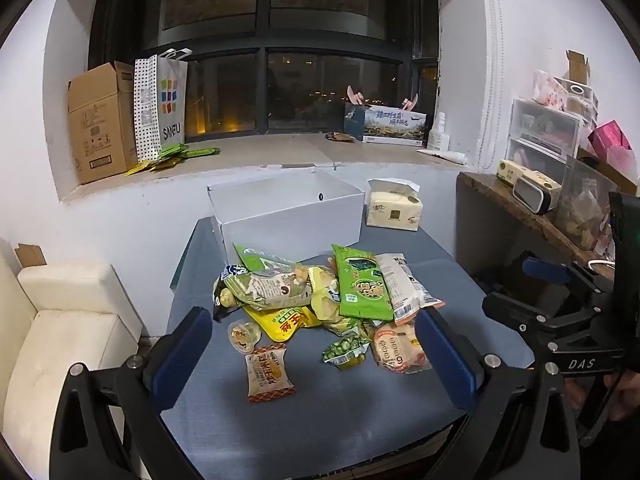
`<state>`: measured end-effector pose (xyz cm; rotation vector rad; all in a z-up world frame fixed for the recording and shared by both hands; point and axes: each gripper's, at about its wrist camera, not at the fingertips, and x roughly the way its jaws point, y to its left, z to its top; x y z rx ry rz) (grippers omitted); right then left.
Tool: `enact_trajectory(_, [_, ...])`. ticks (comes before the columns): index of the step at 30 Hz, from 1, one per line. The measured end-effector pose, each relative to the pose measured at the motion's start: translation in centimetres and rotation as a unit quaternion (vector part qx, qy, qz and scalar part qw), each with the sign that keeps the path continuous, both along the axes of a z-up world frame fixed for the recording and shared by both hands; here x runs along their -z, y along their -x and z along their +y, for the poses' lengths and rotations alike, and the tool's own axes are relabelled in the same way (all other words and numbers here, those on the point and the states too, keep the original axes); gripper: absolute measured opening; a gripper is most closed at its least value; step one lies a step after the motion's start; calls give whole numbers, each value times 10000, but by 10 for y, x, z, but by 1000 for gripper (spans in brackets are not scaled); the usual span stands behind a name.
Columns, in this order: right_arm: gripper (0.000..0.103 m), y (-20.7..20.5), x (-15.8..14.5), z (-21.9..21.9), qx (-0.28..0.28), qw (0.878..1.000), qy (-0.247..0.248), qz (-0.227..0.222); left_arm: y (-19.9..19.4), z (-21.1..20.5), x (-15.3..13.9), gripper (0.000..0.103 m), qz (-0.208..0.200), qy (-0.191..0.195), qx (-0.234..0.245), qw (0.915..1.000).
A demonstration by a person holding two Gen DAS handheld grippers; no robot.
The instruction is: Organize snacks
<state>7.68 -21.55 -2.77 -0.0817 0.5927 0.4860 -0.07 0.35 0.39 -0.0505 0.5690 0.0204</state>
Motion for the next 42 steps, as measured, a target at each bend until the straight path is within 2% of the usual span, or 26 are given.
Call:
enact_trajectory(16, [103, 1, 2, 1, -30, 10000, 18, 60, 3, 0, -2, 103, -74, 40, 14, 10000])
enact_trajectory(42, [103, 0, 4, 1, -34, 9999, -46, 115, 5, -4, -5, 103, -114, -142, 21, 9998])
